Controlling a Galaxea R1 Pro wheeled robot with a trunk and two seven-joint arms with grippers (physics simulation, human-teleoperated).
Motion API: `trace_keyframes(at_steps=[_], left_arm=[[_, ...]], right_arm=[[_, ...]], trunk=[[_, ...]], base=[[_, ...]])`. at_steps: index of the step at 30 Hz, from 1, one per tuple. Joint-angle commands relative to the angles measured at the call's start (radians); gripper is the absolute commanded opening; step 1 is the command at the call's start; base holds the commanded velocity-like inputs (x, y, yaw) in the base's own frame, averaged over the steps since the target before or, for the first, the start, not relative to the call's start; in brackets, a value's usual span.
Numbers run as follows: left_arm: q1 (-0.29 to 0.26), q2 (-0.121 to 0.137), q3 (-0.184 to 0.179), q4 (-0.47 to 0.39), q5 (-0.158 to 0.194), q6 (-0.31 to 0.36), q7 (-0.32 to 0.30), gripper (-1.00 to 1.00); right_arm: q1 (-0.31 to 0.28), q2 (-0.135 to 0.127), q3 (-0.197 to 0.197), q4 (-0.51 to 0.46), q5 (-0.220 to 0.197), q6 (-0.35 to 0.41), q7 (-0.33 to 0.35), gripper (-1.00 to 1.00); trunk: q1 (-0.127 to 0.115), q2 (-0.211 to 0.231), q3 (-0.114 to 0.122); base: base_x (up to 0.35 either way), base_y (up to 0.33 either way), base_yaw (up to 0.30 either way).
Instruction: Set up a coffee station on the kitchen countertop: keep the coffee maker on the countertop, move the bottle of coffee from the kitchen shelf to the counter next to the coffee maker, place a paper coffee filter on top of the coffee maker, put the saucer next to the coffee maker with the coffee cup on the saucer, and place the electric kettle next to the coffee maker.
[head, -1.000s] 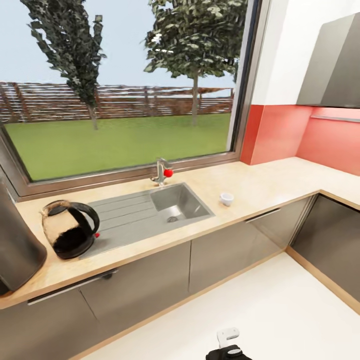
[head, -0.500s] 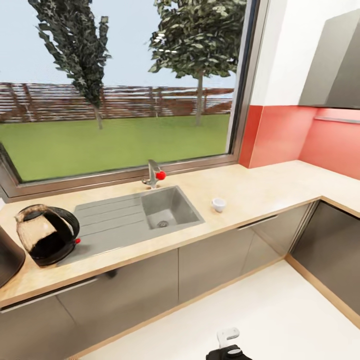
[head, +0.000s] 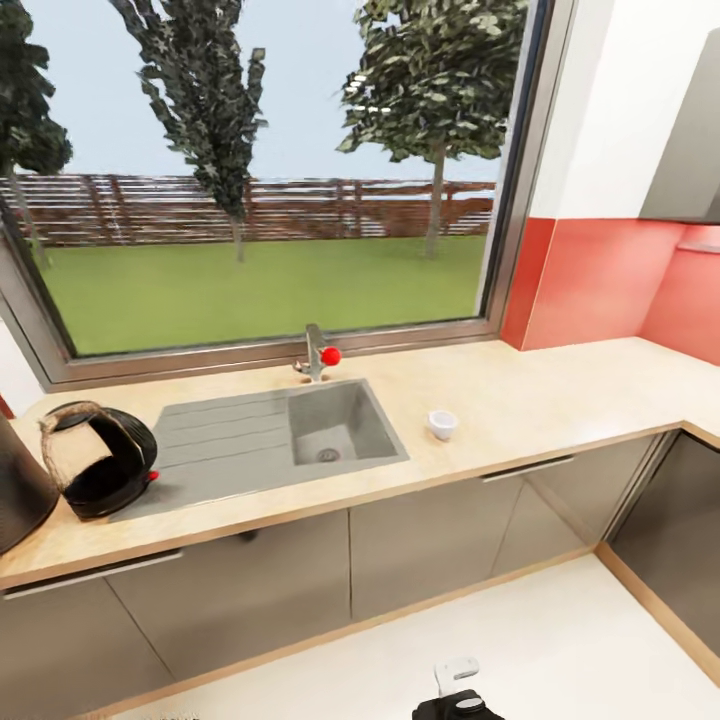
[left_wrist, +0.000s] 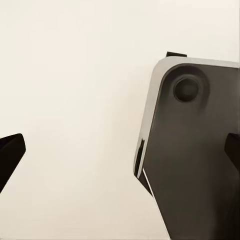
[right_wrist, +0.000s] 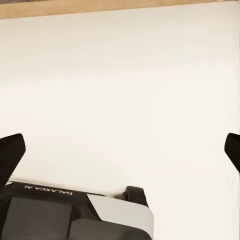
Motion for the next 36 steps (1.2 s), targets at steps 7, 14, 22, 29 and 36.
trace_keyframes(at_steps=[7, 14, 22, 29, 36], left_arm=[[-0.001, 0.000, 0.006, 0.001, -0.010, -0.004, 0.004, 1.00], [-0.001, 0.000, 0.006, 0.001, -0.010, -0.004, 0.004, 1.00], [-0.001, 0.000, 0.005, 0.001, -0.010, -0.004, 0.004, 1.00], [-0.002, 0.000, 0.005, 0.001, -0.010, -0.004, 0.004, 1.00], [-0.002, 0.000, 0.006, 0.001, -0.010, -0.004, 0.004, 1.00]], right_arm=[[0.000, 0.000, 0.009, -0.002, -0.008, 0.006, -0.005, 1.00], [0.000, 0.000, 0.009, -0.002, -0.008, 0.006, -0.005, 1.00], [0.000, -0.001, 0.009, -0.002, -0.007, 0.006, -0.004, 1.00], [0.000, -0.007, 0.010, -0.002, -0.005, 0.006, -0.003, 1.00], [0.001, -0.008, 0.010, -0.002, -0.005, 0.006, -0.003, 1.00]], trunk=[[0.001, -0.002, 0.003], [0.001, -0.002, 0.008], [0.001, -0.002, 0.012], [0.001, -0.002, 0.012], [0.001, -0.002, 0.012]], base=[[0.067, -0.313, 0.250], [0.009, -0.313, 0.251], [0.001, -0.313, 0.160], [0.000, -0.313, 0.006], [0.000, -0.312, 0.000]])
